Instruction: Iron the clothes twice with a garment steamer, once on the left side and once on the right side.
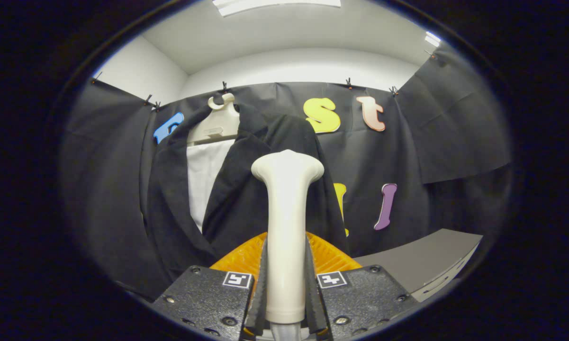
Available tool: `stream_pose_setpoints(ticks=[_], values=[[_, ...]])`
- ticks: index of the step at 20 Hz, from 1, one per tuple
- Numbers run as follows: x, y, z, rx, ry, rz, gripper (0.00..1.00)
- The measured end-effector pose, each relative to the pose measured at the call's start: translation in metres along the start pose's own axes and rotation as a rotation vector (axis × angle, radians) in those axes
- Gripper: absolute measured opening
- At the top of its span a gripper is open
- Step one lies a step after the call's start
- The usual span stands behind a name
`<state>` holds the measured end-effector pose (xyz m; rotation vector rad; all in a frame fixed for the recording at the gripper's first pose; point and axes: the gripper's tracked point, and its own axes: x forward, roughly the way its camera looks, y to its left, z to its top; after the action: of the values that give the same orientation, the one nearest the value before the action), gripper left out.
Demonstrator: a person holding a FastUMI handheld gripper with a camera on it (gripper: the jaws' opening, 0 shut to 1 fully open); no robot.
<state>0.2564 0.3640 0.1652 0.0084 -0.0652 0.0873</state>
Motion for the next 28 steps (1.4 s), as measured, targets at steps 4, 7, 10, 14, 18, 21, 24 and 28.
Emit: stream_pose_setpoints(ticks=[4, 7, 10, 14, 18, 21, 24, 28], values=[[-0.014, -0.003, -0.024, -0.015, 0.046, -0.004, 0.37], [-0.023, -0.003, -0.045, -0.014, 0.088, -0.001, 0.37], [-0.033, -0.003, -0.062, 0.000, 0.120, 0.004, 0.37], [-0.044, -0.006, -0.087, -0.001, 0.172, 0.002, 0.37], [-0.054, -0.010, -0.116, 0.011, 0.228, -0.005, 0.37], [-0.060, -0.010, -0.134, 0.004, 0.255, -0.016, 0.37], [-0.068, -0.001, -0.151, -0.002, 0.288, 0.003, 0.37], [-0.076, 0.004, -0.177, -0.015, 0.345, 0.014, 0.37]])
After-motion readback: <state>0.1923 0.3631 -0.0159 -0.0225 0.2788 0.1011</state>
